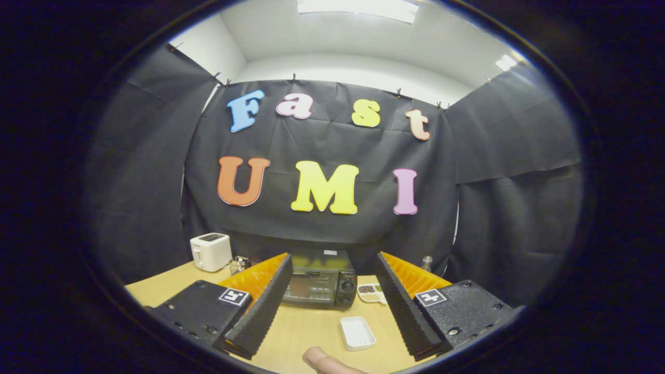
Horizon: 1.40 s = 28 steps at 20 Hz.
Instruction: Open the toaster oven, put the food inside, and close the toaster oven door.
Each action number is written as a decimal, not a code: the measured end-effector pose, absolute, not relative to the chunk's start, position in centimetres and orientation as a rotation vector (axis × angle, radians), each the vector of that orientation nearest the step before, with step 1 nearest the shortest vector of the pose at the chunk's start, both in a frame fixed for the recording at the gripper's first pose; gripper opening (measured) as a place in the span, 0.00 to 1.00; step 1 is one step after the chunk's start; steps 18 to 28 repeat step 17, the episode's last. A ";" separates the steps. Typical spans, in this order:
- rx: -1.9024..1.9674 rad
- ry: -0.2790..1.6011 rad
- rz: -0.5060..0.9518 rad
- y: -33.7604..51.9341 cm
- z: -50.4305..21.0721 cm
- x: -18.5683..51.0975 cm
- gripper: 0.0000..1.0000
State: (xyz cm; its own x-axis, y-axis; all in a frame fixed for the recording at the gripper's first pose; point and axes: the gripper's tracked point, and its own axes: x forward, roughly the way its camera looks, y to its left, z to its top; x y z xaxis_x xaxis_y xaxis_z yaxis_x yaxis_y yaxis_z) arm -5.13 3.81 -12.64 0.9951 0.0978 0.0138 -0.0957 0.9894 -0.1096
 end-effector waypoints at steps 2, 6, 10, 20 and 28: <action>-0.113 -0.028 0.087 2.6 -12.5 -6.6 1.00; -0.085 -0.019 0.100 1.6 -12.7 -8.3 1.00; -0.056 -0.025 0.103 0.5 -12.3 -8.7 1.00; -0.049 -0.036 0.117 -0.1 -11.6 -10.0 1.00; -0.049 -0.036 0.117 -0.1 -11.6 -10.0 1.00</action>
